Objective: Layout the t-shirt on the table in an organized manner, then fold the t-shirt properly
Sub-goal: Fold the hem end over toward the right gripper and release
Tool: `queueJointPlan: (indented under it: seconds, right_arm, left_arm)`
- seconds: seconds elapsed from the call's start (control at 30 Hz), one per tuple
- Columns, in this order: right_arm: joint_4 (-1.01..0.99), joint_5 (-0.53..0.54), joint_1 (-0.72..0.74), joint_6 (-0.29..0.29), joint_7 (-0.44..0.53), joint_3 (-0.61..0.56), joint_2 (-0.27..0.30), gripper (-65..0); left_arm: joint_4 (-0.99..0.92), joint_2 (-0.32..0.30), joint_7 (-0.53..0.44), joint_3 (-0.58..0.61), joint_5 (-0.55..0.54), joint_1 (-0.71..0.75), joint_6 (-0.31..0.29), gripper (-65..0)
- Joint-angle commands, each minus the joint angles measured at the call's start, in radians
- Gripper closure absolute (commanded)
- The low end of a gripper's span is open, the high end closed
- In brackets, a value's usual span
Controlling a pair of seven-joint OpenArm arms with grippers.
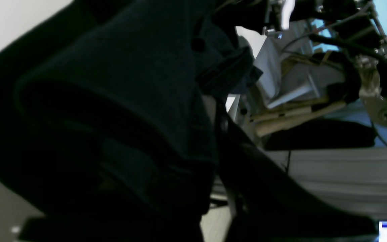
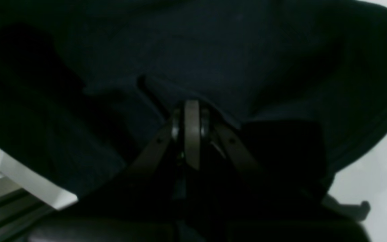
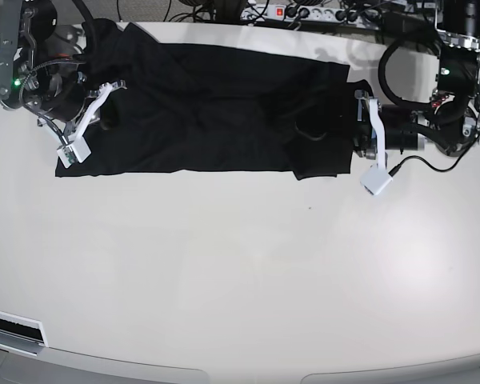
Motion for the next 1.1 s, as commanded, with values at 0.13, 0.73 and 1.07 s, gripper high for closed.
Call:
queueJointPlan:
  seconds: [0.13, 0.73, 1.07]
  right_arm:
    - [0.013, 0.011, 0.004, 0.007, 0.003, 0.005, 0.01, 0.0]
    - [0.013, 0.012, 0.005, 0.007, -0.006, 0.005, 0.01, 0.0]
    - [0.122, 0.074, 0.078, -0.031, -0.025, 0.067, 0.013, -18.4]
  left_arm:
    - [0.013, 0.041, -0.007, -0.007, -0.071, -0.014, -0.006, -2.3]
    - [0.016, 0.044, -0.004, -0.103, -0.095, -0.02, -0.006, 0.0]
    - [0.016, -0.017, -0.058, -0.39, 0.001, 0.013, -0.006, 0.0]
